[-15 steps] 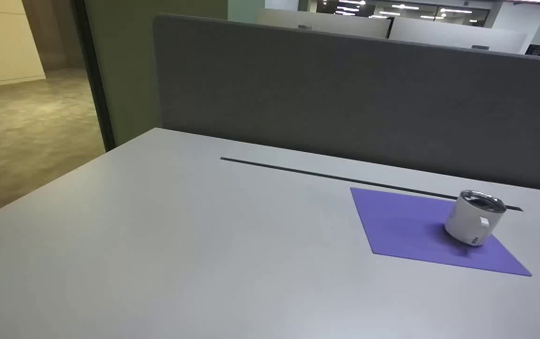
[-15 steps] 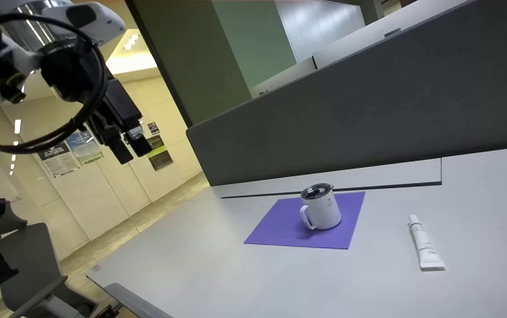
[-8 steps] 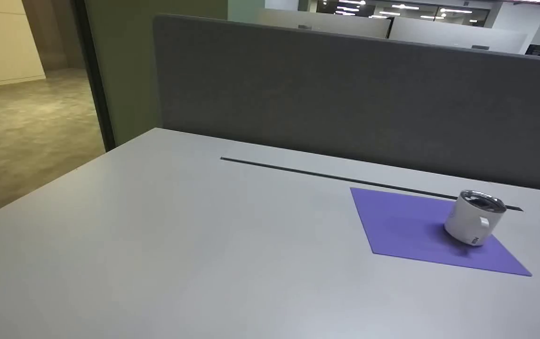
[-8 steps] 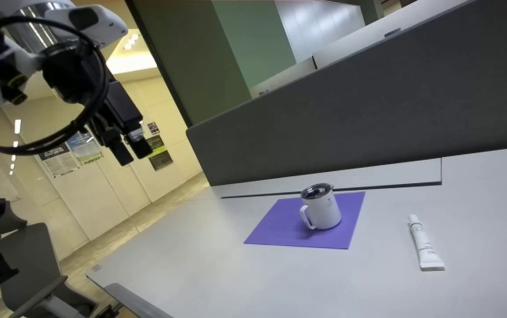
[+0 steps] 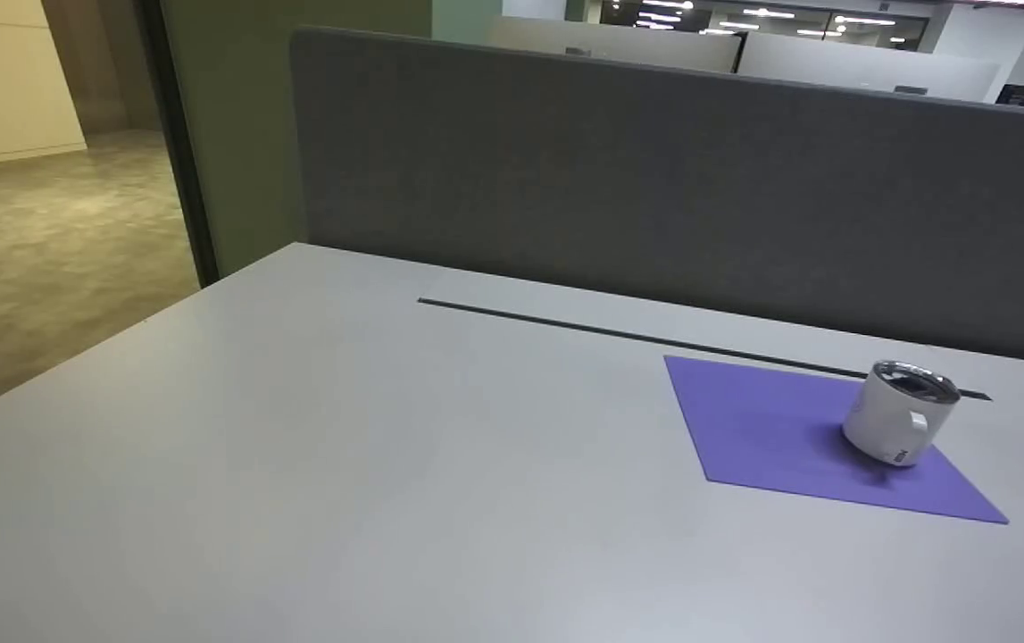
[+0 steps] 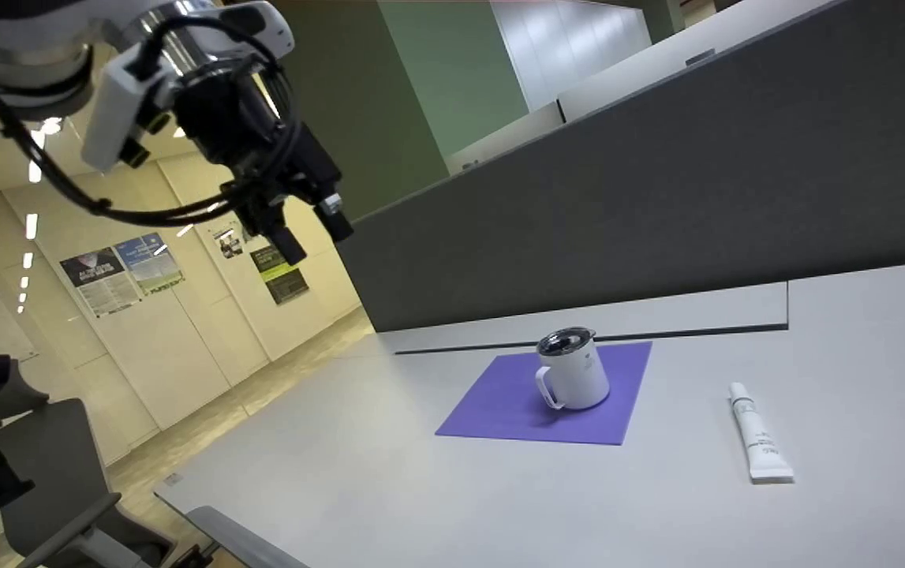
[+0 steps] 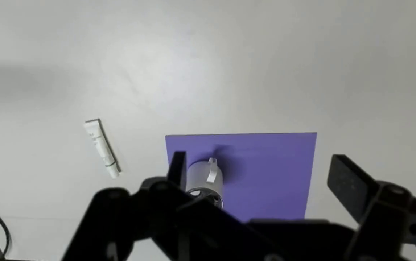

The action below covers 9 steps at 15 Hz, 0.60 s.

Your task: Move the black thing on top of the mug

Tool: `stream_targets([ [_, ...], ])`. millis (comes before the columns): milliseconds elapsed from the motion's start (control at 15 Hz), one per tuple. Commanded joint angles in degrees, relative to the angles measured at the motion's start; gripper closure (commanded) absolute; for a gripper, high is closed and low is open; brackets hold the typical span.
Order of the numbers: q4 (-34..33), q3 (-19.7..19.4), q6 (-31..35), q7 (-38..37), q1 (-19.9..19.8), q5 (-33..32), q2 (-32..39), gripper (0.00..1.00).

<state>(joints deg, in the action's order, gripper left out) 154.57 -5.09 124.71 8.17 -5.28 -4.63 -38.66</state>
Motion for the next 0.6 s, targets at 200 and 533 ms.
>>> stream_targets([
  [200, -17.2, 1.3, 10.9, 4.7, 1.9, -5.7, 25.2, 0.00],
  [533, -21.4, 2.1, 15.4, 2.6, 1.7, -9.1, 32.2, 0.00],
])
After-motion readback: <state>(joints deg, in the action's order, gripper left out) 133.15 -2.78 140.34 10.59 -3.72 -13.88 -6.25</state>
